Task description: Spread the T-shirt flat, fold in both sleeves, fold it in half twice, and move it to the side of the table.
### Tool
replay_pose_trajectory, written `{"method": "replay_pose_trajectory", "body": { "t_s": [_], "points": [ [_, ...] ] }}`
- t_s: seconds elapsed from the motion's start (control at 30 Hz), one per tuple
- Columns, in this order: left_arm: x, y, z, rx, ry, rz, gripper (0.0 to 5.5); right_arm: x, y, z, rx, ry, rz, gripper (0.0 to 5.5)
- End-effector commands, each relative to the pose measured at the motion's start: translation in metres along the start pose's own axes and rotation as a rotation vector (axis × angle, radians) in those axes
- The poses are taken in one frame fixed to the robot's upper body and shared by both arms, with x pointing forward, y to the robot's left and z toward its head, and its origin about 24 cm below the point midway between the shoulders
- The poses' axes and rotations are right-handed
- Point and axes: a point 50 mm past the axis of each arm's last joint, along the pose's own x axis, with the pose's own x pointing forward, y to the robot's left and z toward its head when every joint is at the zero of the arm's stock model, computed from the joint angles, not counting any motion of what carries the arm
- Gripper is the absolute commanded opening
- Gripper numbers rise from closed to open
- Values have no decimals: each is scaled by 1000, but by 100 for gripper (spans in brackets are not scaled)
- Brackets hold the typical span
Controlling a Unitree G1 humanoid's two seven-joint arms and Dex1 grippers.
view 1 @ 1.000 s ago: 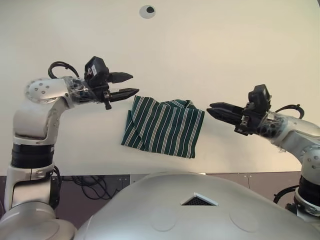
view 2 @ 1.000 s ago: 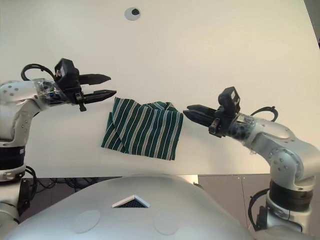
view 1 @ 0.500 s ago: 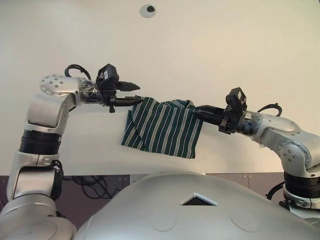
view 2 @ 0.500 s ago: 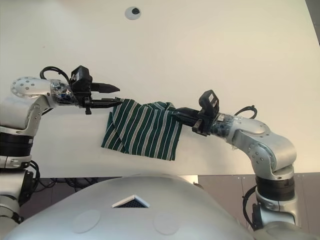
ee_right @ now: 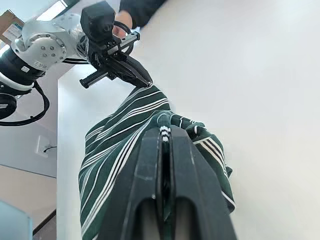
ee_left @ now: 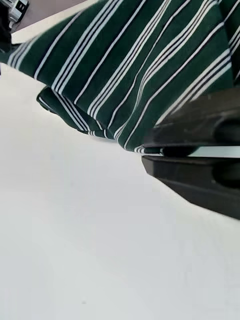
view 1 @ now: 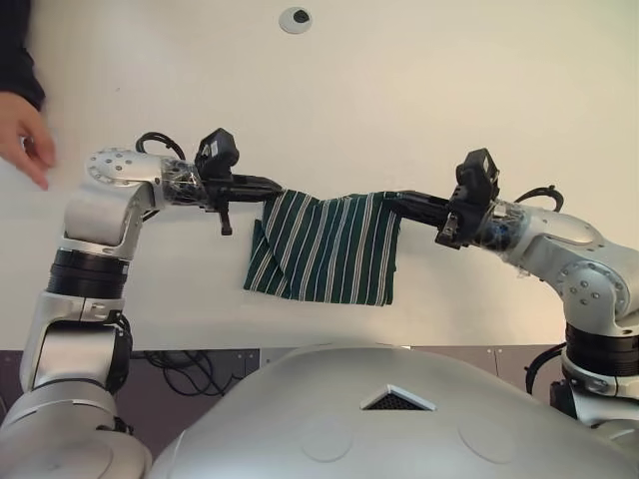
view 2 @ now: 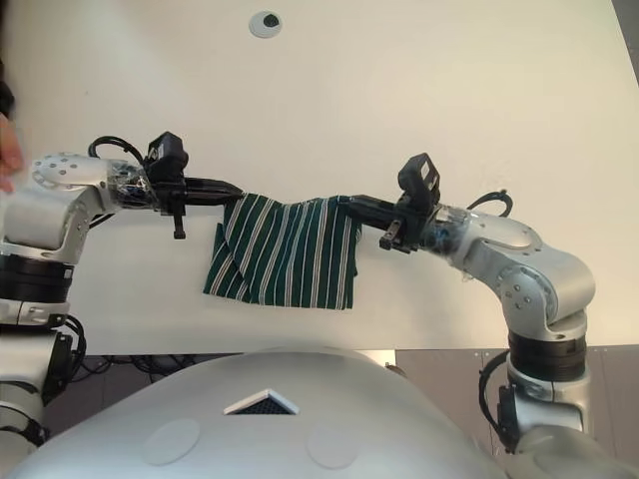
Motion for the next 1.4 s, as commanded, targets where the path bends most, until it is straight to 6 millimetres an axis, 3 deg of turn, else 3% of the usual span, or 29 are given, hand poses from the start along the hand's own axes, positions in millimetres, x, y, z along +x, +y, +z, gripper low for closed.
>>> {"method": "replay_pose_trajectory", "body": {
  "t_s": [0.03, 0.23, 0.43, 0.53, 0.6, 0.8, 0.97, 1.13, 1.27, 1.37, 1.4],
  "points": [
    [-6, 3, 1, 10, 20, 5, 3, 5, -7, 5, -10, -30, -38, 0],
    [-9, 10, -9, -29, -31, 93, 3, 26, -36, -10, -23, -29, -221, 0],
    [-19, 15, -18, -46, -145, 237, 3, 53, -49, -30, -58, -94, -348, 0],
    [-16, 18, -12, -27, -214, 269, 3, 54, -53, -23, -72, -198, -405, 0],
    [-18, 23, 3, -25, -299, 313, 3, 54, -55, -14, -85, -253, -431, 0],
    [-10, 30, -30, 5, -108, 378, 3, 71, -67, -22, -131, -194, -480, 0],
    [4, 42, -39, 27, -78, 446, 3, 83, -65, -21, -142, -186, -447, 0],
    [9, 46, -32, -43, -163, 455, 0, 69, -66, 0, -144, -316, -477, 80],
    [4, 50, -34, -56, -169, 530, 56, 52, -67, 14, -227, -350, -520, 140],
    [-9, 52, -33, -72, -210, 600, 100, 36, -73, 24, -273, -361, -567, 144],
    [-15, 54, -29, -67, -242, 631, 115, 39, -66, 26, -260, -358, -500, 144]
  ]
}}
